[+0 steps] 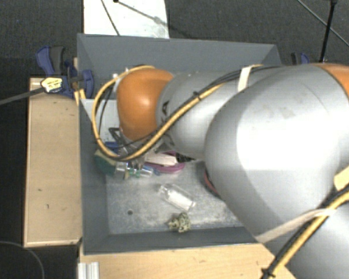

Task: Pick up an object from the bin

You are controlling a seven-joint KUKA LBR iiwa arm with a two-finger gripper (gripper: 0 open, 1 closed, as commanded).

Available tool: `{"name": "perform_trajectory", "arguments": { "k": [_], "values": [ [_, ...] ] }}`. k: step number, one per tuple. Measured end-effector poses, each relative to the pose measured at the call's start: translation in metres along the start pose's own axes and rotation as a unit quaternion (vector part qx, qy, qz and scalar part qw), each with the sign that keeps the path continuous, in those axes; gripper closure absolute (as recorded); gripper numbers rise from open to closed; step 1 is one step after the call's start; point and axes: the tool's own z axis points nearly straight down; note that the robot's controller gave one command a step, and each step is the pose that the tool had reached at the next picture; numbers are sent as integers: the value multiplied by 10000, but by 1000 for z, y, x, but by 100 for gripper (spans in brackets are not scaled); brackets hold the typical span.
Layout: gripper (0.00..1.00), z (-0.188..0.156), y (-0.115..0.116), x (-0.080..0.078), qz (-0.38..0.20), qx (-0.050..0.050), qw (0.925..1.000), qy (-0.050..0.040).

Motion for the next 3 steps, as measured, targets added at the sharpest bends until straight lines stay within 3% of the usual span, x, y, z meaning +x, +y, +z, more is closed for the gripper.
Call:
{"name": "perform_trajectory", "arguments": {
  "k": [1, 2, 3],
  "values": [
    [100, -1, -18, 19, -409, -46, 9991, -55],
    [100, -56, -7, 19, -503, -69, 9987, -84],
    [100, -160, -16, 24, -509, -76, 9986, -93]
  ]
}}
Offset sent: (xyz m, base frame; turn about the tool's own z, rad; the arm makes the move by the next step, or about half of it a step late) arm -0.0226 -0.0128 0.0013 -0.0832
